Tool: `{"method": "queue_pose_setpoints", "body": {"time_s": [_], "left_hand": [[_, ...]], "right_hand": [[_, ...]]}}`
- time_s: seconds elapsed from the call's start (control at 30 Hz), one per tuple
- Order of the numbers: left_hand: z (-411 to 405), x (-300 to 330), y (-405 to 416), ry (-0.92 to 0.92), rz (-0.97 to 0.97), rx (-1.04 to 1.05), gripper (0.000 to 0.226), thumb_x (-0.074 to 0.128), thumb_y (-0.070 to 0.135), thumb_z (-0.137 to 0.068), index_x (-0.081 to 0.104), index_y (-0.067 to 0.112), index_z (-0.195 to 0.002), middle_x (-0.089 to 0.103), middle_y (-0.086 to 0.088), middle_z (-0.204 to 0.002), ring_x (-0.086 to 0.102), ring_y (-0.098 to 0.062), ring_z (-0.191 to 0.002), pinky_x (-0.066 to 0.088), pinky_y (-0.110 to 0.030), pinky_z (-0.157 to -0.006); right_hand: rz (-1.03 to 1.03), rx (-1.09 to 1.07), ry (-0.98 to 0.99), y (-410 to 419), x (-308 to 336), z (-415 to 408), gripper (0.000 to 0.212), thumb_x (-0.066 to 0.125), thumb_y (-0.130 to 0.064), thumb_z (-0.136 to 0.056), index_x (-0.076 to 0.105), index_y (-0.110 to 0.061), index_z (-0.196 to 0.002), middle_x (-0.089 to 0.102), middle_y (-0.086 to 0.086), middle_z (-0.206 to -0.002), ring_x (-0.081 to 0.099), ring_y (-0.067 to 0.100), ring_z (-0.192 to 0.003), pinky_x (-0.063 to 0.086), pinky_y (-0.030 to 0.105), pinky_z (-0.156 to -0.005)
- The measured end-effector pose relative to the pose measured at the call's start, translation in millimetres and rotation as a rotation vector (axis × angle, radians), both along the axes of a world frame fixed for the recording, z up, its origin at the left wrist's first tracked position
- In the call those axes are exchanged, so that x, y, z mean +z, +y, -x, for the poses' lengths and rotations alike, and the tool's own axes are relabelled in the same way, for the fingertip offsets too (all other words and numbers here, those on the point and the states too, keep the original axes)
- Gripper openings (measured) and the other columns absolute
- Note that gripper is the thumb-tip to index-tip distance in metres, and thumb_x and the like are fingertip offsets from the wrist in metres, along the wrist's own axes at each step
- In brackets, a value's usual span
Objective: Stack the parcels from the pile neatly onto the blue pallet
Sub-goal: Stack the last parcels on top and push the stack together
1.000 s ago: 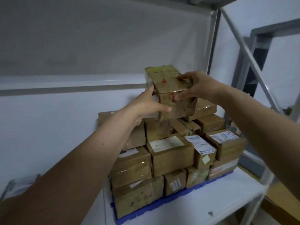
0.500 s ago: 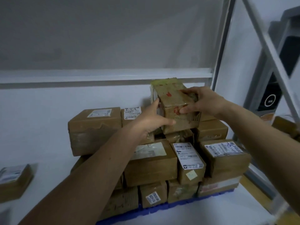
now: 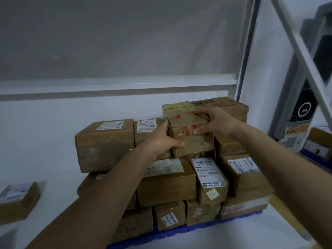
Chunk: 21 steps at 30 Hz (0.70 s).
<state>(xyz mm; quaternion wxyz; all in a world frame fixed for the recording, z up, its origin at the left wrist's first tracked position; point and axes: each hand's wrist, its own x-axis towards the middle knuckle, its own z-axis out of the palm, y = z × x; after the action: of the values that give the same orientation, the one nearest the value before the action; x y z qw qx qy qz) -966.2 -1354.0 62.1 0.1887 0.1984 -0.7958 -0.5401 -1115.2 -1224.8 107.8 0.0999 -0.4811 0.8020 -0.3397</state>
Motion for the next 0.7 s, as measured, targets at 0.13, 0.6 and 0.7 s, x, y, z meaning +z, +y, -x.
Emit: {"method": "queue_pose_setpoints", "body": {"time_s": [0.13,0.6,0.7], "left_hand": [[7.5,-7.4,0.2,-0.052,0.073,0.095,0.067,0.077,0.004,-0.075,0.049,0.019,-0.134,0.059,0.000,-0.129,0.054,-0.018,-0.119,0.046,-0.041,-0.101],[22.2,-18.5,3.7,-0.184,0.372,0.289,0.062,0.083,0.016,-0.070,0.055,0.014,-0.125,0.046,-0.008,-0.126,0.048,-0.017,-0.108,0.045,-0.033,-0.097],[21.6,-18.0,7.2,-0.195,0.375,0.287,0.058,0.083,0.013,-0.069,0.057,0.010,-0.121,0.053,-0.011,-0.122,0.055,-0.024,-0.109,0.050,-0.041,-0.094]], "right_hand": [[-0.001,0.019,-0.079,-5.0,-17.0,2.0,0.083,0.080,-0.009,-0.069,0.040,-0.011,-0.142,0.051,-0.003,-0.127,0.047,0.004,-0.099,0.041,0.008,-0.060],[0.051,0.002,-0.121,-11.1,-48.2,14.5,0.087,0.083,-0.009,-0.066,0.039,-0.014,-0.142,0.052,-0.007,-0.117,0.048,0.006,-0.102,0.041,0.013,-0.077],[0.048,0.008,-0.115,-12.1,-49.9,14.8,0.086,0.082,-0.008,-0.068,0.039,-0.015,-0.142,0.053,-0.007,-0.116,0.049,0.005,-0.098,0.040,0.010,-0.070]]}}
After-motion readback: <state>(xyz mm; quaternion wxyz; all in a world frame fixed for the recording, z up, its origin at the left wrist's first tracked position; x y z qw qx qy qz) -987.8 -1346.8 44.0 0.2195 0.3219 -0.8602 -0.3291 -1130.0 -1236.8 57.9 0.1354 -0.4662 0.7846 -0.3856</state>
